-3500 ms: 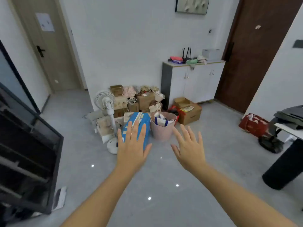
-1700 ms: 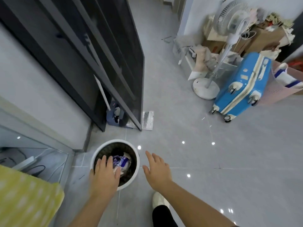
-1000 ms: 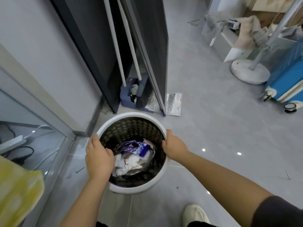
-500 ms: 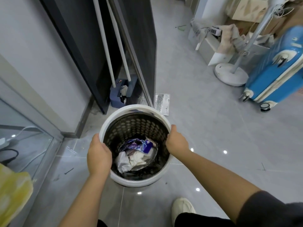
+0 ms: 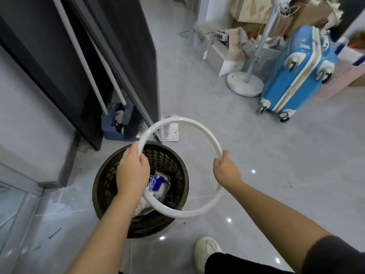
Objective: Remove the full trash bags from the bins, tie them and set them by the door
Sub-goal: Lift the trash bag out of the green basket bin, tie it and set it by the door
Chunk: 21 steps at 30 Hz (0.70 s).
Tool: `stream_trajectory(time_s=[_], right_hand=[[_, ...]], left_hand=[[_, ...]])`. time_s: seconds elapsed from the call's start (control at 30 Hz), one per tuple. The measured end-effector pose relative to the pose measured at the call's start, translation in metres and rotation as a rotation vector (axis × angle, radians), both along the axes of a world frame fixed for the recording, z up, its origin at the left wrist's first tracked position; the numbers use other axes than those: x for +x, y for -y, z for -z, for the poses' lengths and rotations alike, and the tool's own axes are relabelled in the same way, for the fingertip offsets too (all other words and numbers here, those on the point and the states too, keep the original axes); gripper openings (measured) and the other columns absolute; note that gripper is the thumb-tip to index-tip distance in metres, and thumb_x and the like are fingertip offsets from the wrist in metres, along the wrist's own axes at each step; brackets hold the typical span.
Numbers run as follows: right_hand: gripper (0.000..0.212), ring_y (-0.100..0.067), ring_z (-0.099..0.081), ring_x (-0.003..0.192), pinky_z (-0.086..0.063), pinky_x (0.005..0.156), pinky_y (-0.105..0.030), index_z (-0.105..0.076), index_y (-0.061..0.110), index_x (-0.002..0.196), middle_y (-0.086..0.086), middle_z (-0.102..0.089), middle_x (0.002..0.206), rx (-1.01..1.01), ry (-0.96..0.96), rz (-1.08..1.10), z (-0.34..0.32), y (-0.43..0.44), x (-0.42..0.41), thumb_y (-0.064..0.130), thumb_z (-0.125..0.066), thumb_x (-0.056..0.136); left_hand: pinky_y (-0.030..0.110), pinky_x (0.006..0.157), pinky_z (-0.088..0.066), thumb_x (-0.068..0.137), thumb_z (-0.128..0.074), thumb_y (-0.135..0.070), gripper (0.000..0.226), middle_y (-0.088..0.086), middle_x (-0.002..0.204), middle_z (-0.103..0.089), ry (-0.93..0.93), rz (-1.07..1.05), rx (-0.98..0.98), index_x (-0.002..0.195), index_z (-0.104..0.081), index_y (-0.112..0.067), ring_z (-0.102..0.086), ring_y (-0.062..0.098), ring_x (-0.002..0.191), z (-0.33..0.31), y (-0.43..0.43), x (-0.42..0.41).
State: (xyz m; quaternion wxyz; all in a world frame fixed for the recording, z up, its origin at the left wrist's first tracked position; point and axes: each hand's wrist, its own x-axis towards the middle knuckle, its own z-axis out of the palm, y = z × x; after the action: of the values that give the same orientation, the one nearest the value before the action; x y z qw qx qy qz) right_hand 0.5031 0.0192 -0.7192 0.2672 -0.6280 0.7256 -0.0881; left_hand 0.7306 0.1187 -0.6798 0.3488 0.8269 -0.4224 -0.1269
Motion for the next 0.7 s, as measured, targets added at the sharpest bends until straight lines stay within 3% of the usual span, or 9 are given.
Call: stream_trajectory(time_s=[0.13,0.23,0.33,0.4,0.5,0.6,0.7], right_hand=[[0.026,-0.037,-0.059,0.091,-0.048,0.084,-0.047,-0.033,0.008,0.112,-0.017,-0.058,0.1,0.039,-0.026,0.196,0.004,0.008,-0.065,0.026,-0.036,0.094],[0.022,-0.035,-0.056,0.087,-0.044,0.077,-0.041,-0.032,0.008,0.107,-0.017,-0.057,0.103,0.055,-0.047,0.263,0.008,0.013,-0.115,0.023,-0.039,0.092],[0.032,-0.03,-0.05,0.085,-0.041,0.073,-0.036,-0.039,0.008,0.116,-0.015,-0.052,0.108,0.075,-0.035,0.341,0.016,0.018,-0.164,0.021,-0.042,0.087],[0.043,-0.029,-0.053,0.086,-0.049,0.076,-0.041,-0.041,0.013,0.125,-0.012,-0.051,0.106,0.095,0.006,0.418,0.025,0.018,-0.192,0.019,-0.042,0.083],[0.043,-0.027,-0.054,0.081,-0.054,0.073,-0.041,-0.041,0.018,0.127,-0.01,-0.053,0.101,0.181,0.059,0.498,0.049,0.014,-0.218,0.019,-0.041,0.084],[0.04,-0.027,-0.051,0.085,-0.045,0.073,-0.033,-0.044,0.009,0.126,-0.008,-0.053,0.102,0.224,0.116,0.573,0.081,0.012,-0.229,0.019,-0.044,0.087],[0.041,-0.026,-0.05,0.088,-0.04,0.076,-0.03,-0.045,0.004,0.125,-0.007,-0.051,0.1,0.237,0.199,0.658,0.112,0.014,-0.237,0.02,-0.048,0.088]], left_hand=[[0.041,0.082,-0.051,0.095,-0.04,-0.017,0.039,0.011,0.117,-0.059,-0.049,0.195,0.104,0.134,-0.041,-0.02,-0.058,0.032,0.098,0.007,0.047,-0.054],[0.037,0.078,-0.047,0.091,-0.042,-0.013,0.037,0.016,0.113,-0.061,-0.155,0.262,0.19,0.128,-0.04,-0.016,-0.058,0.036,0.097,0.012,0.079,-0.099],[0.035,0.075,-0.044,0.089,-0.042,-0.012,0.031,0.012,0.109,-0.057,-0.278,0.347,0.273,0.12,-0.043,-0.014,-0.055,0.032,0.091,0.025,0.105,-0.139],[0.034,0.082,-0.044,0.088,-0.044,-0.012,0.034,0.012,0.12,-0.048,-0.328,0.358,0.32,0.121,-0.049,-0.013,-0.052,0.032,0.101,0.046,0.12,-0.159],[0.029,0.081,-0.04,0.088,-0.045,-0.012,0.036,0.015,0.129,-0.046,-0.384,0.342,0.431,0.122,-0.056,-0.011,-0.054,0.033,0.106,0.087,0.134,-0.183],[0.028,0.076,-0.041,0.085,-0.048,-0.011,0.036,0.017,0.119,-0.059,-0.475,0.347,0.501,0.119,-0.06,-0.008,-0.058,0.032,0.1,0.127,0.136,-0.197],[0.029,0.065,-0.04,0.078,-0.048,-0.013,0.028,0.015,0.091,-0.064,-0.549,0.33,0.511,0.099,-0.065,-0.006,-0.057,0.033,0.081,0.158,0.134,-0.206]])
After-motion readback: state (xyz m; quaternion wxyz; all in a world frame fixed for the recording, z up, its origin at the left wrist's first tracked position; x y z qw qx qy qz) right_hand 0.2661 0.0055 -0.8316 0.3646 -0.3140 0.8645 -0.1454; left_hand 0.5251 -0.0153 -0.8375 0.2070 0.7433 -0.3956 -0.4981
